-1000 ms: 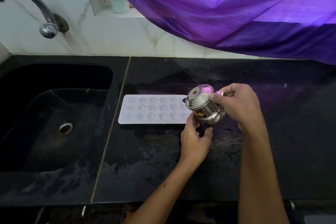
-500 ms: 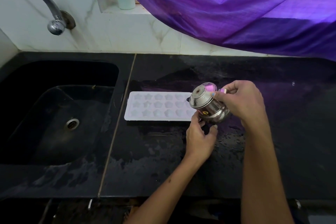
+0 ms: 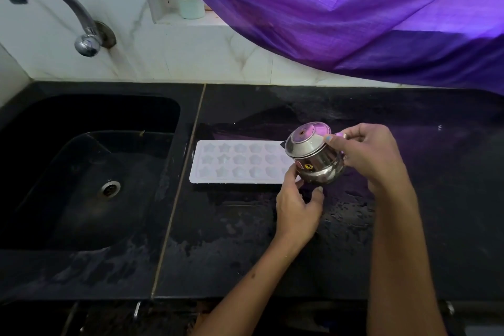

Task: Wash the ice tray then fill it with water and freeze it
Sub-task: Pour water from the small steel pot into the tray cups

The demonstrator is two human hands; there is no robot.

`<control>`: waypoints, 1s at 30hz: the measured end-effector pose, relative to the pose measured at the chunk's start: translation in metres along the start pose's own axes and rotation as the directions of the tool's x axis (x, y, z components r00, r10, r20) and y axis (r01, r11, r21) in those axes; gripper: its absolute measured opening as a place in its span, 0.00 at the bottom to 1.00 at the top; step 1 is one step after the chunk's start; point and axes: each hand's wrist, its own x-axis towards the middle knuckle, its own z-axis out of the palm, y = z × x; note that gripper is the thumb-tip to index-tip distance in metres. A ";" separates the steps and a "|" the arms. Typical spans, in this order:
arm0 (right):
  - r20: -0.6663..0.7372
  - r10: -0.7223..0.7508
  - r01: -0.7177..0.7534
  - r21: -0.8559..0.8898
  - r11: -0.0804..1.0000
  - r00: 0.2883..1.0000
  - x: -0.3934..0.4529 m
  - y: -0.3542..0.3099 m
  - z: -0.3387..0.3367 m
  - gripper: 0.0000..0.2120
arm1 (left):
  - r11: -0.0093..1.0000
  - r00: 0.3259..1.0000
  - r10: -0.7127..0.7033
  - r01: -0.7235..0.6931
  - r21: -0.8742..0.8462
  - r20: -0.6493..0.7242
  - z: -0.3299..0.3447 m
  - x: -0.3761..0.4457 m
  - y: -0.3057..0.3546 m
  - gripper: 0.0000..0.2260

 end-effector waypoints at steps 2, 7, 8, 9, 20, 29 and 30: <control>0.006 -0.008 0.008 0.010 1.000 1.000 -0.001 -0.002 0.002 0.08 | 1.000 1.000 0.015 -0.015 -0.005 -0.021 -0.001 0.000 0.001 0.26; 0.003 -0.031 0.031 -0.039 0.999 1.000 -0.004 -0.009 0.009 0.08 | 1.000 0.999 0.021 -0.022 -0.012 -0.040 -0.006 -0.001 0.001 0.25; 0.005 -0.030 0.030 -0.059 0.998 1.000 -0.004 -0.011 0.012 0.08 | 1.000 0.999 0.018 -0.019 -0.009 -0.038 -0.007 -0.001 0.000 0.25; 0.006 -0.028 0.028 -0.080 0.996 1.000 -0.005 -0.013 0.014 0.09 | 1.000 0.999 0.015 -0.015 -0.006 -0.036 -0.008 -0.001 0.000 0.25; 0.015 -0.071 0.073 -0.234 0.970 0.997 -0.015 -0.027 0.026 0.11 | 1.000 0.999 -0.016 0.016 0.004 -0.050 -0.015 0.001 -0.003 0.24; 0.018 -0.073 0.075 -0.268 0.960 0.997 -0.015 -0.029 0.026 0.12 | 1.000 0.999 -0.028 0.028 0.008 -0.041 -0.014 0.002 -0.002 0.24; 0.017 -0.070 0.072 -0.267 0.961 0.997 -0.014 -0.029 0.025 0.11 | 1.000 0.999 -0.028 0.028 0.008 -0.038 -0.014 0.002 -0.002 0.24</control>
